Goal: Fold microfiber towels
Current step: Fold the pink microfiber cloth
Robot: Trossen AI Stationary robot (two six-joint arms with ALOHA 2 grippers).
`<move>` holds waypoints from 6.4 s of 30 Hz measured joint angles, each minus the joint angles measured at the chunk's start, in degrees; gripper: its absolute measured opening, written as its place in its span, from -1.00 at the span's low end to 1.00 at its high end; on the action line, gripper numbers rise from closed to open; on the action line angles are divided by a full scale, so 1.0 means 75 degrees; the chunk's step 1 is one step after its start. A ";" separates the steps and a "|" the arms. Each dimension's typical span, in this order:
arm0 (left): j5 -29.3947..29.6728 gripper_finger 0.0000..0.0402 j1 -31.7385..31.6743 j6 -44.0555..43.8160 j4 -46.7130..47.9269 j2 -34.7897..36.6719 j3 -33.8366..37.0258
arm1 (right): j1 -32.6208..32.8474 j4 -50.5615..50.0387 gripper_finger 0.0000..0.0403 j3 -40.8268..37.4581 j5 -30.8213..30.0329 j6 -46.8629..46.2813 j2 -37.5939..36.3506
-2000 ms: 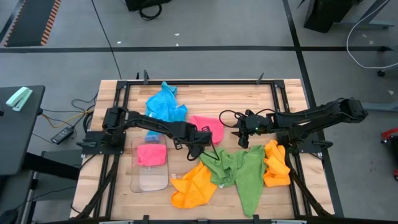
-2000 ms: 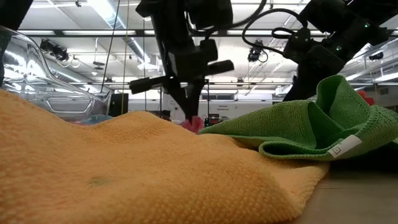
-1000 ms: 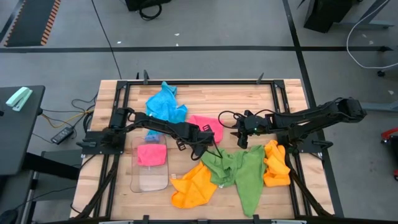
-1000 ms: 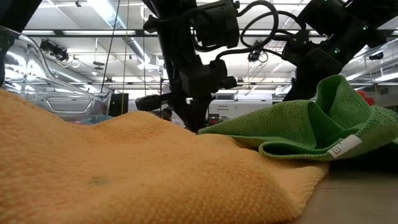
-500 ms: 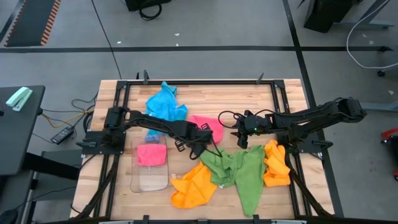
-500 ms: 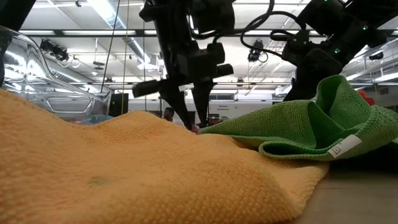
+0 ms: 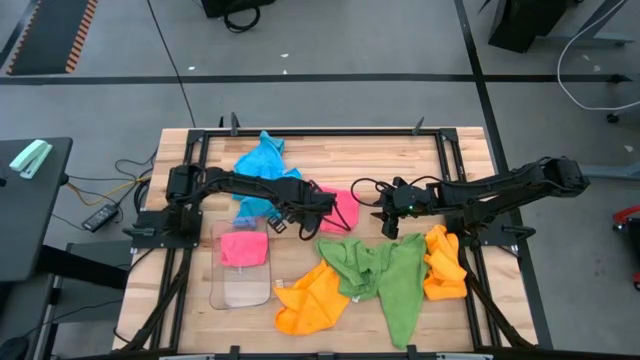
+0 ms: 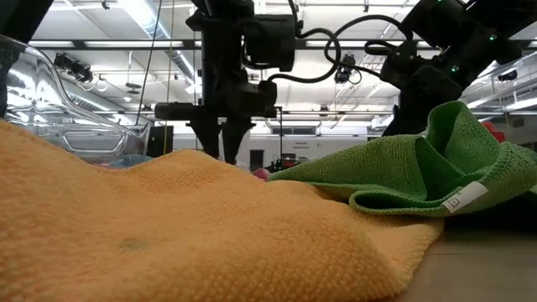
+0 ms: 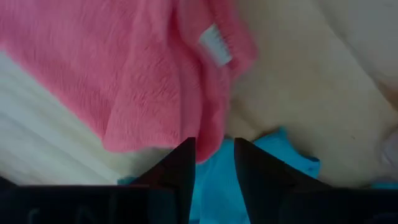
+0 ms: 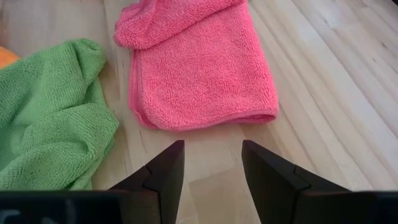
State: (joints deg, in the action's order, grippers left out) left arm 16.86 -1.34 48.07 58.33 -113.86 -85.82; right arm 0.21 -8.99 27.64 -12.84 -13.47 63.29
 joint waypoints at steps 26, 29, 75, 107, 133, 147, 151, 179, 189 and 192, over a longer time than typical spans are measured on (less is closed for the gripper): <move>-0.0802 0.43 -0.0744 -0.0941 0.0005 -0.0036 0.0000 | -0.0003 0.0000 -0.16 0.0006 0.0000 0.0000 0.0000; -0.0805 0.36 -0.0744 -0.0831 -0.0015 -0.0078 0.0003 | 0.0000 0.0000 -0.16 0.0006 0.0000 0.0000 0.0000; -0.0801 0.26 -0.1077 -0.1722 -0.0211 -0.0076 0.0743 | 0.0000 0.0059 -0.16 0.0006 -0.0048 0.0227 0.0000; -0.0536 -0.26 -0.0591 -0.1315 -0.1089 -0.0076 0.0743 | 0.0000 0.0067 -0.16 0.0006 -0.0080 0.0227 0.0000; -0.0436 -0.97 -0.0302 -0.0328 -0.1181 0.0042 0.0729 | 0.0000 0.0070 -0.16 0.0006 -0.0082 0.0227 0.0000; 0.0527 -0.97 -0.0137 0.1538 -0.1262 0.0055 0.0414 | 0.0000 0.0061 -0.21 0.0006 -0.0082 0.0306 0.0000; 0.0651 -0.97 -0.0130 0.1675 -0.1693 0.0055 0.0414 | 0.0000 0.0058 -0.25 0.0006 -0.0082 0.0318 0.0000; 0.0321 -0.96 -0.0199 0.1477 -0.4248 -0.0183 0.0430 | 0.0000 0.0094 -0.32 0.0006 -0.0079 0.0282 0.0000; 0.0326 -0.95 -0.0306 0.1480 -0.4593 -0.0471 0.0423 | 0.0000 0.0198 -0.32 0.0006 -0.0073 0.0312 -0.0003; 0.0323 -0.95 -0.0366 0.1511 -0.4541 -0.0490 0.0431 | -0.0003 0.0205 -0.32 0.0006 -0.0070 0.0329 -0.0003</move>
State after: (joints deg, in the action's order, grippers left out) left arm 19.29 -4.09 59.41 24.28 -117.54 -82.59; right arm 0.19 -7.46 27.68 -13.37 -11.00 63.26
